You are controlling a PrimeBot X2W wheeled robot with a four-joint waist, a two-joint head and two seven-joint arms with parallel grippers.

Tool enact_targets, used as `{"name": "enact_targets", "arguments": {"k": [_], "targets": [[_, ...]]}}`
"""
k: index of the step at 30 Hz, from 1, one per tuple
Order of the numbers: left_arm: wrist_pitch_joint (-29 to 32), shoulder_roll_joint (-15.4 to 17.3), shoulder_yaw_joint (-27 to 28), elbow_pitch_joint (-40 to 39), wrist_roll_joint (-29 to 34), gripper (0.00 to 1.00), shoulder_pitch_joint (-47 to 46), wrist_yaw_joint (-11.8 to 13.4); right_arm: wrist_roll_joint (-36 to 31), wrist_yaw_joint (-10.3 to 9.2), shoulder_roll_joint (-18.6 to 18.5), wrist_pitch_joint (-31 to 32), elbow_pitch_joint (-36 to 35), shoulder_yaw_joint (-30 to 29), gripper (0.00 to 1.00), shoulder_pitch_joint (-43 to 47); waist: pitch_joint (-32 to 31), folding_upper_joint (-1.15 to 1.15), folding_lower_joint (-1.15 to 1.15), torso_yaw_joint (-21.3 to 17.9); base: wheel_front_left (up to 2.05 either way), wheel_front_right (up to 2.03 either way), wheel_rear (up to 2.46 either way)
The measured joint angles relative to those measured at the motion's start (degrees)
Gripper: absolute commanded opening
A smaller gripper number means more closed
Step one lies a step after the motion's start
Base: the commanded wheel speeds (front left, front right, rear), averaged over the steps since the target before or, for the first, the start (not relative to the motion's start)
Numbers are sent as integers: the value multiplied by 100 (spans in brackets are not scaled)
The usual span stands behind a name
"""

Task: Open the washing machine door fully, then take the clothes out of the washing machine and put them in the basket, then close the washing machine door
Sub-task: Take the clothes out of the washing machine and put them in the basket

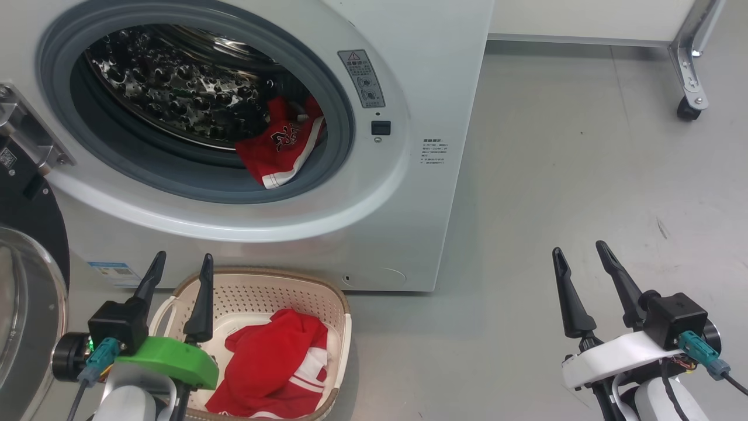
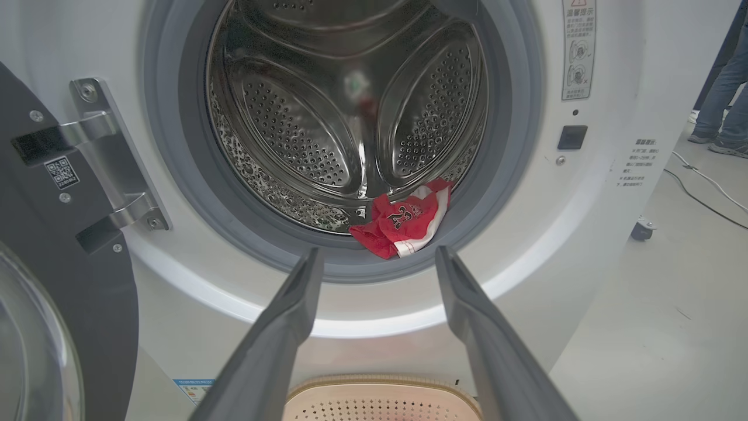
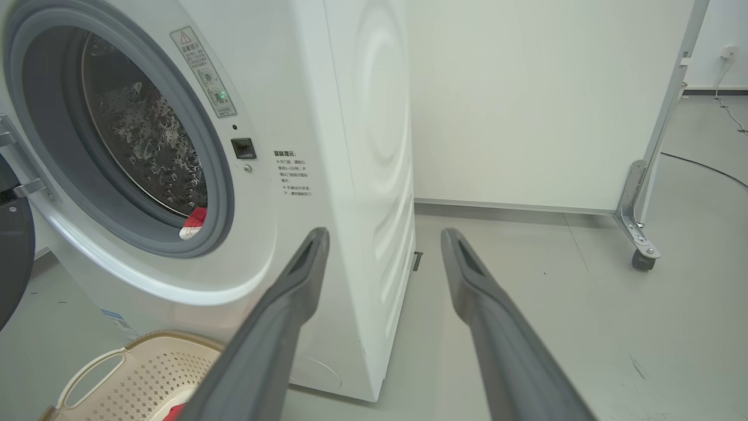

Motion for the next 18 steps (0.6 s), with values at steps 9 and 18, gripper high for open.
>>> {"name": "enact_targets", "arguments": {"k": [9,18], "targets": [[0,-12,11,-43,33,100,13,0,0,-1,1,0,-34,1,100,0,50,0,0,5,0,0,0],[0,-26,12,-94,44,100,14,0,0,-1,1,0,-47,1,100,0,86,0,0,-1,0,0,0]]}}
